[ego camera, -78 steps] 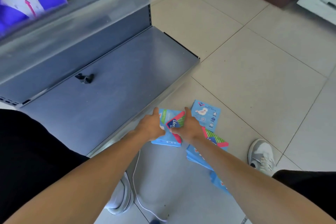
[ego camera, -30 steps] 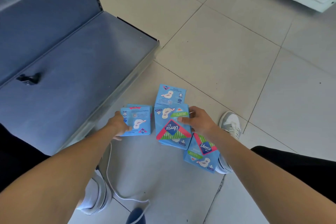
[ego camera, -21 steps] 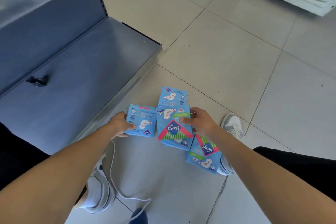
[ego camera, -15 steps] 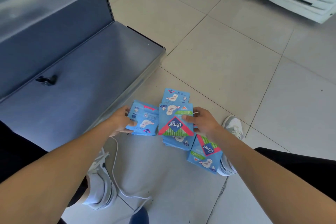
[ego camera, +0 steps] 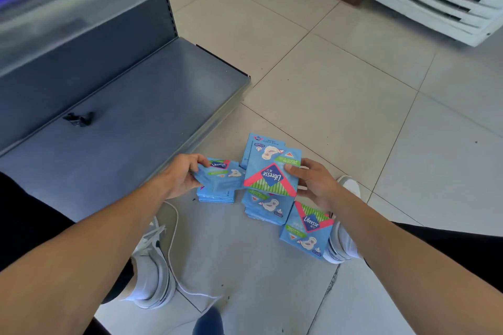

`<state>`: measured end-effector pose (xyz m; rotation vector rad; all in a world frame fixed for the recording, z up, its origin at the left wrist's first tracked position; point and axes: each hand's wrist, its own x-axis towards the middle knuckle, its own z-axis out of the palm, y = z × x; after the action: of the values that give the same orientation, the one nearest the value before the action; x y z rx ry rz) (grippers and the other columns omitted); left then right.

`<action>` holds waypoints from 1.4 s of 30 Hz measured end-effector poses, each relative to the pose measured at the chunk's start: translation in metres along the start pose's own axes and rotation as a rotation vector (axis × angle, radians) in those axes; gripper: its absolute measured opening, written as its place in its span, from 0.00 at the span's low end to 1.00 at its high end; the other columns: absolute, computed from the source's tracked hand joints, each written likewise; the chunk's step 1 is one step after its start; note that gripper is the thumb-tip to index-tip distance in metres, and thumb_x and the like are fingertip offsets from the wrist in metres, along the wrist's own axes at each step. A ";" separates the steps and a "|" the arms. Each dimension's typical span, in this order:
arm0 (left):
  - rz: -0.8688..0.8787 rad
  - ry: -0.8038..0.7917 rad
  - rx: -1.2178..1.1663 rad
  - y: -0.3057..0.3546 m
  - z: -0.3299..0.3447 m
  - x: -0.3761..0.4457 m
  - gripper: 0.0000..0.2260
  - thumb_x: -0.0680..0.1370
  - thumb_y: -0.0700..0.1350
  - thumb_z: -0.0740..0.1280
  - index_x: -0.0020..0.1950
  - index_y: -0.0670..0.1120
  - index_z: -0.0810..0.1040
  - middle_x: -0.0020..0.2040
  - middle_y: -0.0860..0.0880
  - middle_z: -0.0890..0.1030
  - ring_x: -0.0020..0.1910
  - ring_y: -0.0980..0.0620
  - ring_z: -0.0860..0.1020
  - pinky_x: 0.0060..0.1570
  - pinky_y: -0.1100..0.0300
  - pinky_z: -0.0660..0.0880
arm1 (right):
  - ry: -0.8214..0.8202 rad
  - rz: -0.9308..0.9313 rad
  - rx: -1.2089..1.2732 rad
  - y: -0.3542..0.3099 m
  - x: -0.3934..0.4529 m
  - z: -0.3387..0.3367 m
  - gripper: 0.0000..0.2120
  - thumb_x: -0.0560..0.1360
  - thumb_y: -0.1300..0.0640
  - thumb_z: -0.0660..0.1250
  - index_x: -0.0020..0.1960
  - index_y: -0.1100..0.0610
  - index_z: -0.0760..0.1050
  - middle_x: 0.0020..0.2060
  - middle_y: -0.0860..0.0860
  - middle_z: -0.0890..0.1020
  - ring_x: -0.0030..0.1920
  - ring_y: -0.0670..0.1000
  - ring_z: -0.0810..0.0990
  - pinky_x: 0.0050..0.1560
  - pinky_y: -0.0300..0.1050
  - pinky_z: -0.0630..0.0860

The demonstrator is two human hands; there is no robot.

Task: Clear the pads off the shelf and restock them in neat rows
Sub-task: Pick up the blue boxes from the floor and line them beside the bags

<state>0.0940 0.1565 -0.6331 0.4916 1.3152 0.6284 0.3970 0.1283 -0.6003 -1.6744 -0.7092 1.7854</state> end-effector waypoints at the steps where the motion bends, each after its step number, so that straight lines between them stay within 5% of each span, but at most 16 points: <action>1: 0.018 0.032 0.028 0.000 -0.001 0.002 0.08 0.70 0.31 0.56 0.37 0.41 0.71 0.43 0.41 0.78 0.41 0.45 0.80 0.42 0.55 0.75 | -0.001 0.001 -0.002 0.001 0.001 -0.001 0.19 0.74 0.56 0.73 0.61 0.59 0.73 0.52 0.57 0.85 0.47 0.54 0.84 0.49 0.50 0.82; 4: 0.101 0.048 0.150 -0.003 -0.003 0.003 0.10 0.77 0.32 0.63 0.39 0.44 0.72 0.39 0.44 0.78 0.38 0.50 0.79 0.34 0.63 0.77 | -0.001 0.008 -0.005 0.003 0.003 -0.002 0.19 0.73 0.56 0.73 0.62 0.59 0.74 0.52 0.58 0.85 0.48 0.55 0.84 0.53 0.53 0.80; 10: 0.142 0.031 0.166 0.001 -0.009 -0.001 0.31 0.72 0.26 0.68 0.67 0.52 0.67 0.52 0.41 0.80 0.49 0.45 0.81 0.50 0.49 0.79 | 0.003 0.015 -0.020 0.003 0.004 0.000 0.19 0.74 0.56 0.73 0.62 0.59 0.73 0.51 0.57 0.85 0.50 0.55 0.84 0.52 0.53 0.81; 15: 0.129 -0.014 0.155 0.004 -0.001 -0.010 0.16 0.73 0.27 0.68 0.56 0.43 0.73 0.51 0.42 0.81 0.47 0.47 0.81 0.50 0.52 0.80 | -0.061 0.006 -0.034 0.001 0.002 0.012 0.19 0.74 0.57 0.73 0.63 0.58 0.73 0.53 0.57 0.84 0.48 0.54 0.85 0.44 0.49 0.81; 20: 0.126 -0.225 0.114 0.010 0.007 -0.016 0.10 0.75 0.30 0.66 0.55 0.39 0.78 0.53 0.41 0.83 0.50 0.45 0.83 0.49 0.56 0.81 | -0.143 -0.033 -0.065 -0.002 0.001 0.030 0.21 0.73 0.58 0.73 0.64 0.57 0.73 0.56 0.57 0.83 0.54 0.56 0.84 0.53 0.55 0.81; 25: 0.149 -0.268 0.007 0.018 0.015 -0.023 0.12 0.76 0.40 0.65 0.58 0.38 0.76 0.50 0.44 0.84 0.47 0.49 0.83 0.48 0.58 0.81 | -0.168 -0.064 -0.055 -0.009 0.002 0.047 0.22 0.74 0.56 0.72 0.65 0.58 0.71 0.56 0.57 0.83 0.58 0.59 0.82 0.59 0.65 0.76; 29: 0.137 -0.215 0.068 0.023 0.021 -0.030 0.13 0.81 0.48 0.60 0.59 0.41 0.76 0.50 0.46 0.84 0.49 0.50 0.82 0.48 0.58 0.79 | -0.129 -0.102 -0.070 -0.010 -0.002 0.053 0.20 0.75 0.57 0.71 0.64 0.58 0.69 0.53 0.57 0.84 0.52 0.56 0.84 0.56 0.62 0.79; 33: 0.102 -0.135 0.309 0.033 0.039 -0.052 0.17 0.82 0.57 0.55 0.59 0.48 0.75 0.55 0.46 0.81 0.54 0.48 0.78 0.59 0.52 0.73 | -0.091 -0.136 -0.088 -0.014 -0.014 0.059 0.18 0.75 0.57 0.71 0.61 0.56 0.70 0.52 0.57 0.84 0.47 0.54 0.85 0.53 0.59 0.80; 36: 0.174 -0.138 0.404 0.049 0.043 -0.080 0.17 0.78 0.58 0.65 0.61 0.50 0.71 0.60 0.45 0.81 0.59 0.46 0.80 0.64 0.43 0.72 | -0.094 -0.185 -0.105 -0.035 -0.028 0.065 0.16 0.76 0.57 0.71 0.61 0.56 0.70 0.49 0.55 0.84 0.43 0.52 0.85 0.43 0.51 0.82; 39: 0.285 -0.046 0.517 0.074 0.031 -0.102 0.47 0.67 0.65 0.69 0.77 0.44 0.51 0.63 0.48 0.79 0.60 0.47 0.79 0.62 0.42 0.74 | -0.132 -0.283 -0.177 -0.071 -0.044 0.076 0.17 0.75 0.59 0.71 0.61 0.56 0.70 0.50 0.56 0.84 0.41 0.53 0.85 0.39 0.48 0.81; 40: 0.302 -0.036 0.540 0.084 0.030 -0.110 0.51 0.69 0.64 0.69 0.78 0.43 0.44 0.66 0.48 0.77 0.62 0.48 0.78 0.63 0.44 0.73 | -0.141 -0.325 -0.208 -0.083 -0.048 0.081 0.17 0.75 0.59 0.71 0.61 0.56 0.70 0.51 0.58 0.83 0.43 0.54 0.85 0.40 0.49 0.81; 42: 0.356 0.022 0.608 0.112 0.038 -0.144 0.44 0.78 0.56 0.65 0.78 0.44 0.35 0.71 0.50 0.71 0.65 0.49 0.74 0.66 0.53 0.70 | -0.151 -0.428 -0.261 -0.110 -0.059 0.094 0.16 0.75 0.60 0.71 0.61 0.55 0.71 0.54 0.60 0.82 0.47 0.58 0.85 0.46 0.55 0.81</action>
<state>0.0965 0.1434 -0.4469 1.2376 1.4461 0.5139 0.3123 0.1627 -0.4737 -1.4127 -1.3076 1.5693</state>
